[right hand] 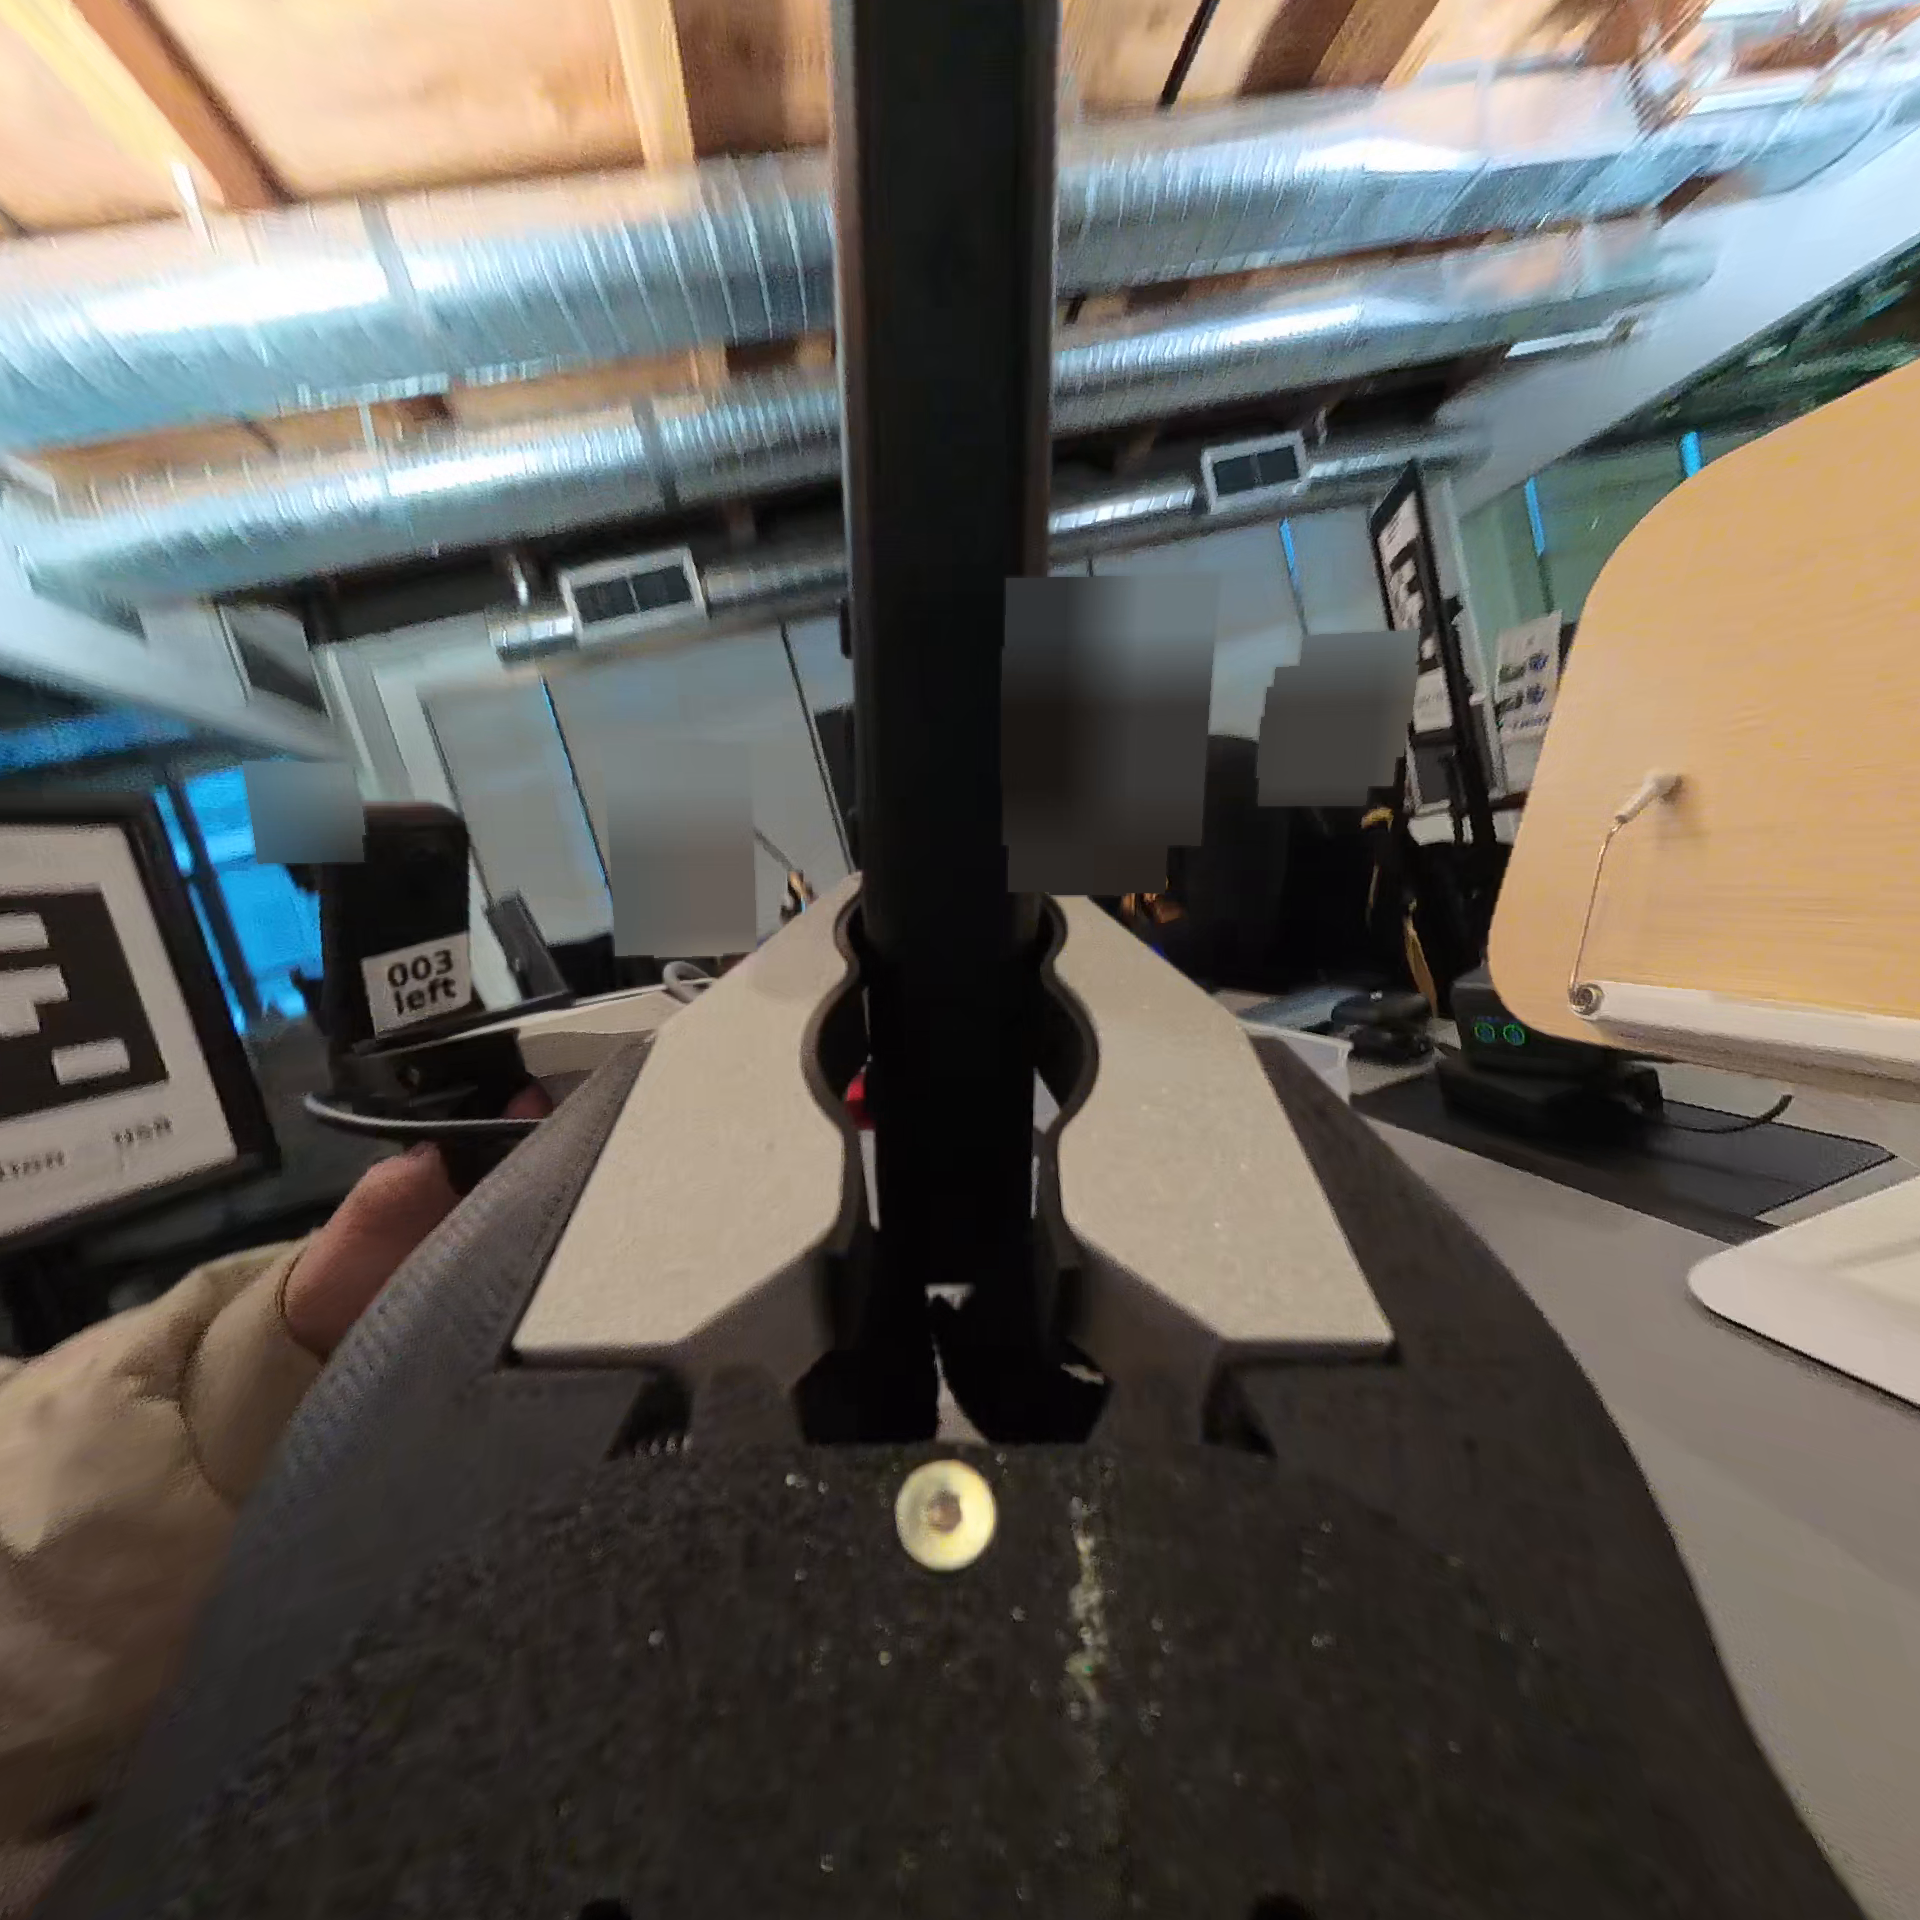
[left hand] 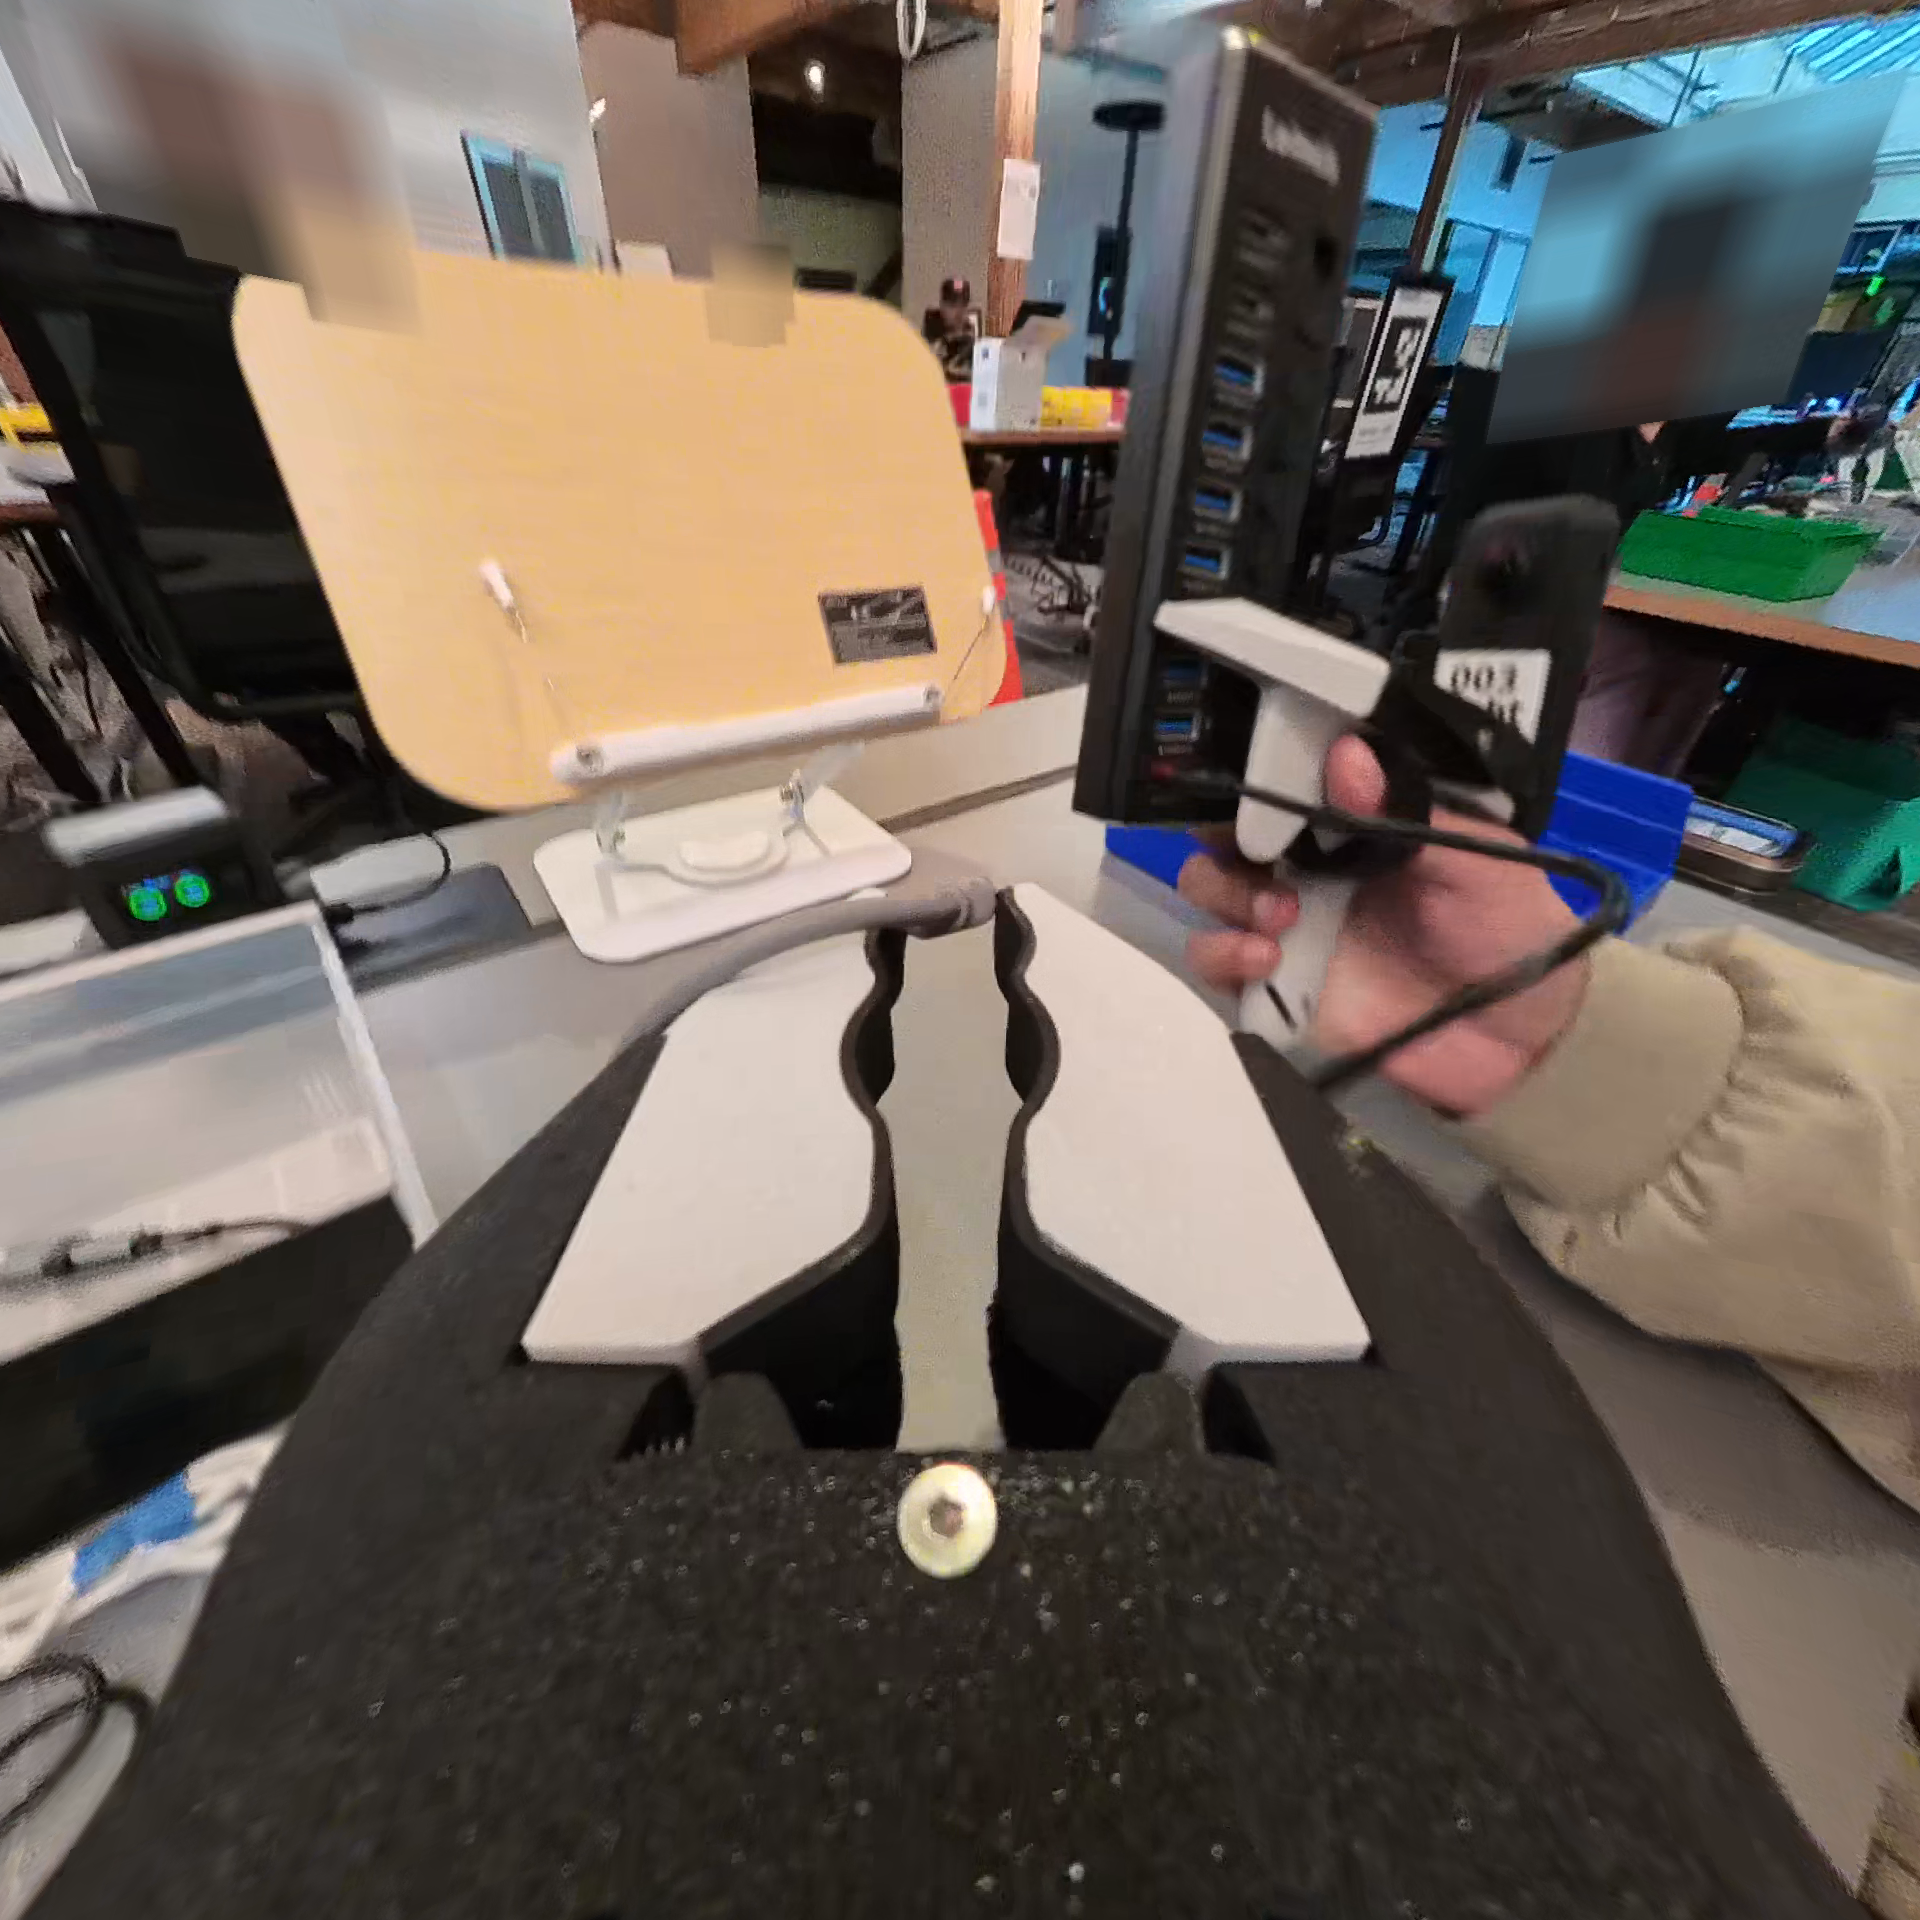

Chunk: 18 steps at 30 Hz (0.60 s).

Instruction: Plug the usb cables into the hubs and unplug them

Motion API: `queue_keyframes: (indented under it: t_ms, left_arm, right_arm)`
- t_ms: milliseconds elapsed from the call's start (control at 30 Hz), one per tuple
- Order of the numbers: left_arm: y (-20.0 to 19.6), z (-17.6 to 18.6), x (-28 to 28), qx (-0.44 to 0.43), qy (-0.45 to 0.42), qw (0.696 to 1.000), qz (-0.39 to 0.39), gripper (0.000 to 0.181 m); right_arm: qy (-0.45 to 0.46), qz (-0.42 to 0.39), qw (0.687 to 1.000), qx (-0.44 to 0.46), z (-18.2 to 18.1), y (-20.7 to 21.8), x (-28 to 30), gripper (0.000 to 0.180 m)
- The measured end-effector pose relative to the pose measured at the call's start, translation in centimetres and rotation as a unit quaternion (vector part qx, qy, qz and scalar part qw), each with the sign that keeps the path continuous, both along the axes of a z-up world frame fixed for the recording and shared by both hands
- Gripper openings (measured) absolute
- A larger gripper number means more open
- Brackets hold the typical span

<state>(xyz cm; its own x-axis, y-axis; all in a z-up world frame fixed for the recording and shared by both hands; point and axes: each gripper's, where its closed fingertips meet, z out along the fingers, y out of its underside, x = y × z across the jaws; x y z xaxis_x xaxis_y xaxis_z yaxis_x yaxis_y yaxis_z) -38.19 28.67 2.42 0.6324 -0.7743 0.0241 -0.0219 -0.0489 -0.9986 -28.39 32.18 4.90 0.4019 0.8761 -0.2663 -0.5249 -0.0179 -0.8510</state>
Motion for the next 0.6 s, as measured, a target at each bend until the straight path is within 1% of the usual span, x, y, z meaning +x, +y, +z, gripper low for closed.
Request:
queue_keyframes:
  t_ms: [33,100,167,200,267,333,400,467,600]
  left_arm:
    - [-0.3,0.8,0.7,0.01,0.0,1.0,-0.007,0.016]
    - [-1.2,2.2,2.4,0.026,0.001,0.999,-0.027,0.016]
    - [-2.3,2.5,4.4,0.05,0.025,0.997,-0.05,0.016]
    - [-2.7,2.3,5.2,0.066,0.048,0.995,-0.052,0.016]
    - [-3.0,1.8,6.1,0.103,0.082,0.99,-0.042,0.016]
    - [-3.3,1.4,6.7,0.112,0.091,0.989,-0.042,0.016]
    - [-3.2,0.9,6.9,0.113,0.103,0.988,-0.036,0.016]
    - [-2.7,0.7,6.5,0.114,0.107,0.988,-0.014,0.016]
    - [-2.0,0.5,6.0,0.134,0.094,0.986,0.023,0.016]
  right_arm:
    - [0.021,-0.006,1.0,-0.004,0.1,-0.3,0.1,0.026]
    - [0.022,0.011,1.0,-0.014,-0.1,-1.1,-0.3,0.026]
    - [0.031,0.019,0.999,-0.017,-0.1,-1.8,-0.5,0.026]
    - [0.016,0.014,1.0,-0.023,-0.4,-1.9,-0.8,0.026]
    - [-0.028,0.005,0.999,-0.031,-1.1,-2.1,-1.5,0.027]
    - [-0.06,-0.015,0.998,-0.025,-1.4,-2.5,-2.2,0.026]
    - [-0.064,-0.045,0.997,-0.015,-1.1,-2.7,-2.4,0.026]
    - [-0.09,-0.083,0.992,-0.01,-1.3,-2.6,-2.5,0.026]
    - [-0.099,-0.124,0.987,-0.029,-1.5,-2.7,-2.7,0.026]
